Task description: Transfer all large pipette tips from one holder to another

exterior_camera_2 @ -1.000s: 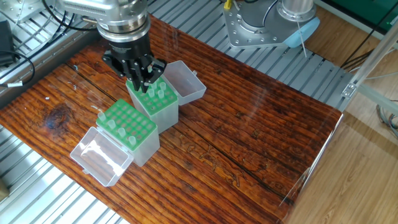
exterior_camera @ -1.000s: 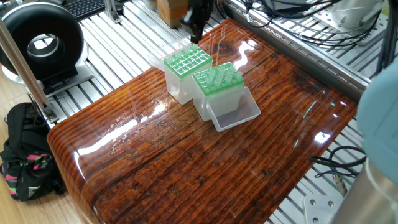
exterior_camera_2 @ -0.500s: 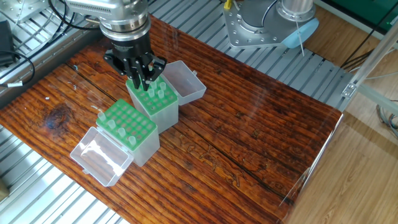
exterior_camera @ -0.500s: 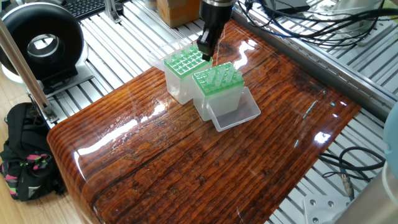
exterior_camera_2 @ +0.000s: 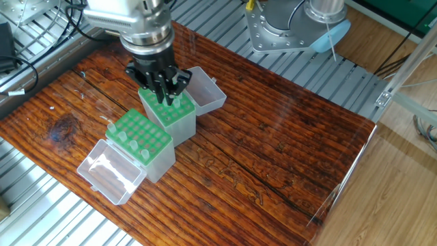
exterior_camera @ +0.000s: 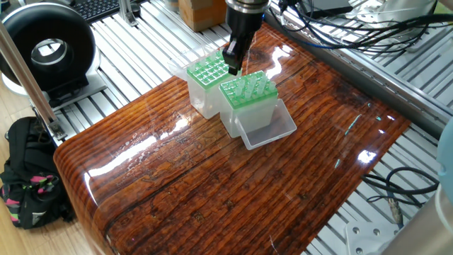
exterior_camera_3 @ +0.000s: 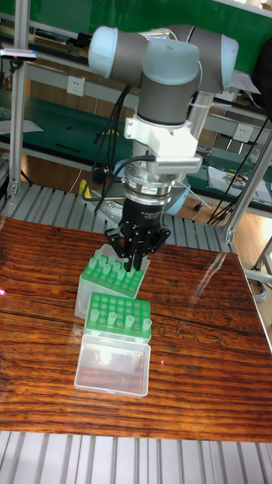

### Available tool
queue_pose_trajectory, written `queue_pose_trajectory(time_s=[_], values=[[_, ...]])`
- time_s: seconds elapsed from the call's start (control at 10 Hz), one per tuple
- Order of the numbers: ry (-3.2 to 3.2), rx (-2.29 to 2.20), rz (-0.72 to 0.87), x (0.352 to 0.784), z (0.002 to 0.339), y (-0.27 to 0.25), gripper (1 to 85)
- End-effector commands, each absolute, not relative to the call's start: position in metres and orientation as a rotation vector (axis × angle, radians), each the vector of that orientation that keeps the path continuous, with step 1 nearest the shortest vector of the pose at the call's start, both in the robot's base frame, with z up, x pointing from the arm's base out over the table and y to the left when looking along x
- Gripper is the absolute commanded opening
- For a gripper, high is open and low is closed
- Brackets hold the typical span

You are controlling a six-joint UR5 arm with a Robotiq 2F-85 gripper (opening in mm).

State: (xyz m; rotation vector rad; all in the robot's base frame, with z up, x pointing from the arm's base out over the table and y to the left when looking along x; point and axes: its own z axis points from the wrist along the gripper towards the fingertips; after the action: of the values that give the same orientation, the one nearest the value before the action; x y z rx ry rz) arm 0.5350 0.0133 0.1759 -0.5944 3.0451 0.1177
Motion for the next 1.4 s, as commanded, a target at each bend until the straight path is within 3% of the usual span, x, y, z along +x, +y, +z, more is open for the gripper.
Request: queue_pose_trajectory(time_s=[0.0,1.0,1.3], values=[[3.074,-0.561,0.103,0.527,0.175,0.026,23.3],[3.091,-0.756,0.069,0.511,0.163,0.022,23.7],[3.037,-0.931,0.067,0.512,0.161,0.022,32.0]])
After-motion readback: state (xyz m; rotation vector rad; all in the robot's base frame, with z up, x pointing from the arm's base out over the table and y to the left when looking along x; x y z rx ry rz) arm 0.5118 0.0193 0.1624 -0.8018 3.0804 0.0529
